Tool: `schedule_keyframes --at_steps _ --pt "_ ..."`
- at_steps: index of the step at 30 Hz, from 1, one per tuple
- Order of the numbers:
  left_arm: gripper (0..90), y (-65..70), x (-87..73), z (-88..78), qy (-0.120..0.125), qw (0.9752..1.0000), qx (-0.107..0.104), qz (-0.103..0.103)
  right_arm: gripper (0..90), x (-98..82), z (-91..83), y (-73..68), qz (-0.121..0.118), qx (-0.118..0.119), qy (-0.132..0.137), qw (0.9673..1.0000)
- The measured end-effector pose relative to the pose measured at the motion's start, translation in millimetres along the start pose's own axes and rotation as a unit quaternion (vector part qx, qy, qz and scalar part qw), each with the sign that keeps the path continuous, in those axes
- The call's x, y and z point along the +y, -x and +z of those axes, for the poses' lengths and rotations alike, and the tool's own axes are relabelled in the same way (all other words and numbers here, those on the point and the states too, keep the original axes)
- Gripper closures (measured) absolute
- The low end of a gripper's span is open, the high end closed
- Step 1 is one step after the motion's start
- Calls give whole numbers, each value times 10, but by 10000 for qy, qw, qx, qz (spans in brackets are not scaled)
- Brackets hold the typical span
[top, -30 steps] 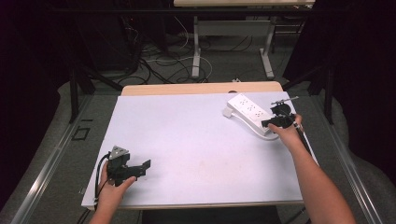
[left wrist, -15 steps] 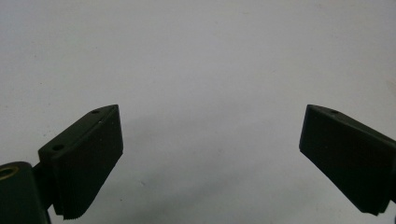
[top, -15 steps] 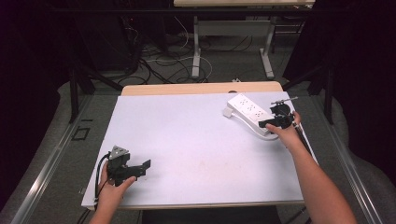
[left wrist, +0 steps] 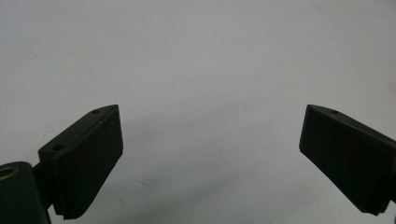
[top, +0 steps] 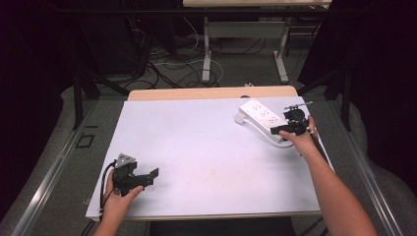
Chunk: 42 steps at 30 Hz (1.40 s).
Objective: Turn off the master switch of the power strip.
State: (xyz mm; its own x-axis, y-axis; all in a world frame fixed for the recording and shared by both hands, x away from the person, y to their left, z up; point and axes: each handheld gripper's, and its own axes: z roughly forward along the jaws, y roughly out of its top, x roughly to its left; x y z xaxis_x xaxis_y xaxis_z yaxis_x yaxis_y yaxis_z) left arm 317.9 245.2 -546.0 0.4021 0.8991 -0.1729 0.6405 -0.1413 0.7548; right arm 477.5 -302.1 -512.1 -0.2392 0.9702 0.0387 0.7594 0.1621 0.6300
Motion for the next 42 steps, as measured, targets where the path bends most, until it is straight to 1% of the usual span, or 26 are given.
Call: schedule_keyframes --at_steps 1,2,6,7,12,16,17,23,25,27,29,30,32,33,35,36,37,39,42 --pt "62 0 0 -1 0 10000 -2 -2 0 7 -7 3 36 -12 35 10000" --pt "62 0 1 -1 2 10000 -3 -2 0 10 -13 1 70 -43 7 10000" --pt "62 2 -2 3 36 10000 13 -8 0 14 -23 7 67 10 58 10000" --pt "62 1 -2 1 35 10000 10 -5 0 13 -23 6 88 -19 82 9999" --pt "62 -1 -2 -5 34 10000 37 6 0 10 -34 6 98 -18 66 9999" --pt "61 3 -2 -1 30 10000 42 11 0 6 -59 -16 9 -43 95 9999" --pt "61 4 0 -3 48 10000 81 21 0 6 -59 -16 9 -43 95 9999" --pt "45 2 4 -15 73 9999 133 41 0 5 -93 -45 -49 -65 160 9998" --pt "27 6 5 -16 103 9998 152 36 0 8 -123 -56 18 -45 205 9998" --pt "7 5 6 -17 131 9998 140 32 0 6 -136 -51 -22 -64 224 9997" --pt "5 2 7 -21 133 9998 137 26 0 6 -162 -52 25 -38 270 9996" --pt "5 2 4 -16 172 9998 133 10 0 4 -176 -51 20 -46 267 9996" --pt "5 4 4 -17 141 9998 130 -1 0 -5 -214 -47 31 -34 294 9996" --pt "5 3 4 -18 116 9998 128 27 0 -10 -231 -49 44 -65 298 9995" --pt "5 10 2 -16 120 9998 135 2 0 -16 -243 -50 27 -38 307 9995" --pt "5 11 2 -17 117 9998 128 0 0 -23 -258 -60 64 -56 321 9994" --pt "5 10 2 -17 119 9999 119 -7 0 -30 -270 -57 28 -35 330 9994" --pt "5 4 2 -19 101 9999 127 19 0 -46 -296 -68 40 -49 358 9993" --pt "5 5 1 -17 167 9998 100 -13 0 -81 -352 -90 50 -38 392 9992"
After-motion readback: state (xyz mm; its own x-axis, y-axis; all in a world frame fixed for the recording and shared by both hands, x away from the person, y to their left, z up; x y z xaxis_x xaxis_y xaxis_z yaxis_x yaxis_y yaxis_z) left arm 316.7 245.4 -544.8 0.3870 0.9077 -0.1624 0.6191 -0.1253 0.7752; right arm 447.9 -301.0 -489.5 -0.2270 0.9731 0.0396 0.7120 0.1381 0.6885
